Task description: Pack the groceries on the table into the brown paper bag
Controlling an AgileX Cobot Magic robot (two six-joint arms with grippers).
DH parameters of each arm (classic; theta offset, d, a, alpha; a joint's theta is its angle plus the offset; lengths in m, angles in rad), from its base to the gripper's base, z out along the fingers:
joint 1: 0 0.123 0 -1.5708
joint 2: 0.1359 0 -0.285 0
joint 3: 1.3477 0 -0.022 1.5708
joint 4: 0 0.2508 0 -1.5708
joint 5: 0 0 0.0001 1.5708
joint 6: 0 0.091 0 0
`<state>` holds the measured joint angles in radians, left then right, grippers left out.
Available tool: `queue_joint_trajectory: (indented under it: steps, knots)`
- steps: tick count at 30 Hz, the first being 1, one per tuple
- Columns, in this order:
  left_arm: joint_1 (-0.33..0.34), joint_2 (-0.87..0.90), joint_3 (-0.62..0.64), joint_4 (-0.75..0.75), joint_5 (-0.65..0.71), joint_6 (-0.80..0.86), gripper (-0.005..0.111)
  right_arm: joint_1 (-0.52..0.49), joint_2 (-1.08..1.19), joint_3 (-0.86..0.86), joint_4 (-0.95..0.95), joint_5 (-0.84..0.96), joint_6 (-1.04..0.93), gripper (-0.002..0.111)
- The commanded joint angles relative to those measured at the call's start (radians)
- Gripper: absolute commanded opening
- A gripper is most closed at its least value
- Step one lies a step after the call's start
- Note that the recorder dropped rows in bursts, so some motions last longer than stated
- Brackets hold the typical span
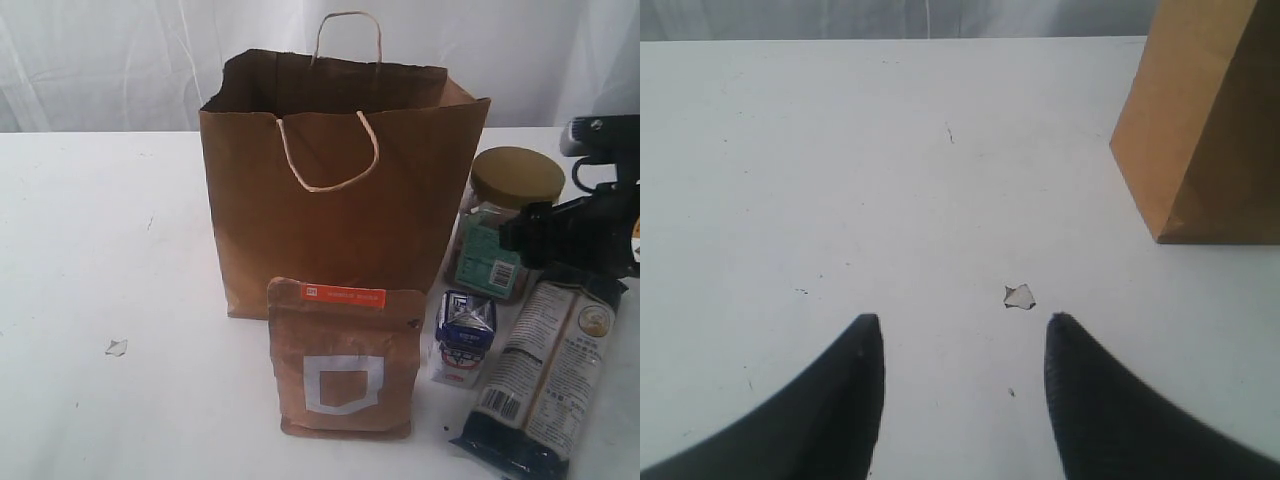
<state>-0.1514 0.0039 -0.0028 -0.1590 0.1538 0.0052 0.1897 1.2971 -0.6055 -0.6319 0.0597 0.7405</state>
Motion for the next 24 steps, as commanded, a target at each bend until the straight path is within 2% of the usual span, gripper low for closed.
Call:
queue_joint_trajectory:
  steps: [1, 7, 15, 19, 24]
  knots:
    - [0.004, -0.004, 0.003, -0.011, 0.005, 0.003, 0.053, 0.023, -0.131, 0.001, -0.015, 0.122, -0.034, 0.073]
    - [0.004, -0.004, 0.003, -0.011, 0.005, 0.003, 0.053, 0.067, -0.274, 0.001, -0.011, 0.257, -0.138, 0.073]
    - [0.004, -0.004, 0.003, -0.011, 0.005, 0.003, 0.053, 0.148, -0.414, -0.001, 0.319, 0.477, -0.476, 0.073]
    - [0.004, -0.004, 0.003, -0.011, 0.005, 0.003, 0.053, 0.149, -0.405, -0.003, 0.305, 0.38, -0.463, 0.073]
    - [0.004, -0.004, 0.003, -0.011, 0.005, 0.003, 0.053, 0.127, -0.309, -0.039, 0.13, 0.3, -0.257, 0.07]
